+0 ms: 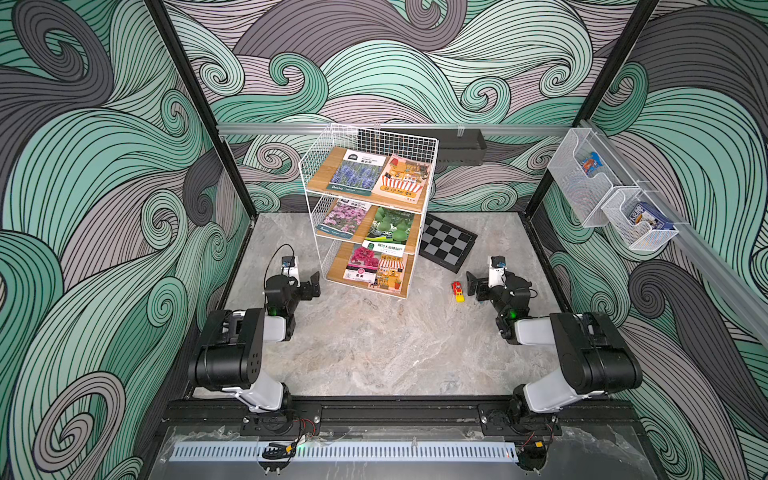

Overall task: Take the seed bag off the shelf
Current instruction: Pick up the seed packet from the shelf.

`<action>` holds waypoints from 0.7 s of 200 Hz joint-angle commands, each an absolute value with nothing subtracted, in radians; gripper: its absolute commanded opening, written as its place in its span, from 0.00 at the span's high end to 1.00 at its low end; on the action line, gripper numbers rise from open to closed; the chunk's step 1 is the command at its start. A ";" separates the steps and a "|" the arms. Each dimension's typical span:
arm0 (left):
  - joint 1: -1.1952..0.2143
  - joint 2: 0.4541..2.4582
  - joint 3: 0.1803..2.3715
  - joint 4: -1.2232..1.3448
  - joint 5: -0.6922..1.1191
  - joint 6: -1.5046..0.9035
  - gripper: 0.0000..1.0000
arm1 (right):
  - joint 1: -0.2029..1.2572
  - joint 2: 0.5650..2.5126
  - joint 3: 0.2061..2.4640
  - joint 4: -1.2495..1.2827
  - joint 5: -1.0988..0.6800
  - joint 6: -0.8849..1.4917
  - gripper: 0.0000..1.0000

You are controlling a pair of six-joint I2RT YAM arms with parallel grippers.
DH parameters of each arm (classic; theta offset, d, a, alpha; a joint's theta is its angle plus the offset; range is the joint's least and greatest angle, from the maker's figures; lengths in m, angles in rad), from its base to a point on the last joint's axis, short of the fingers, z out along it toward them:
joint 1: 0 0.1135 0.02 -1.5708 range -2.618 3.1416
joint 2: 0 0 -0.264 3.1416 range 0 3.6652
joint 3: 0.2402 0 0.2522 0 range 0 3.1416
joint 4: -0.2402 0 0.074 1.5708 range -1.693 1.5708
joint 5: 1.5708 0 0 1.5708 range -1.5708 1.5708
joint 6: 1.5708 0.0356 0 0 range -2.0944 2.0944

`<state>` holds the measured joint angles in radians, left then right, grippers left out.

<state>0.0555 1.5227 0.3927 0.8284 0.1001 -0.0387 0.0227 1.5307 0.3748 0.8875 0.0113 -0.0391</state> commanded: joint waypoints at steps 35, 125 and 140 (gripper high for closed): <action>0.032 1.089 0.789 -0.233 0.081 -0.414 0.01 | 0.039 1.205 0.748 -0.047 0.119 0.240 0.01; -0.113 1.058 1.395 -0.658 0.315 -1.156 0.01 | 0.087 1.090 1.032 -0.490 -0.061 0.434 0.01; -0.167 1.115 1.476 -0.625 0.313 -1.246 0.01 | 0.096 1.074 1.029 -0.506 -0.073 0.439 0.01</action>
<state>-0.0978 1.0439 1.3567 -0.5835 0.2546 -0.9913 0.0803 1.0988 1.0191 -0.3969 -0.0170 0.3931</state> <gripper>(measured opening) 0.986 0.993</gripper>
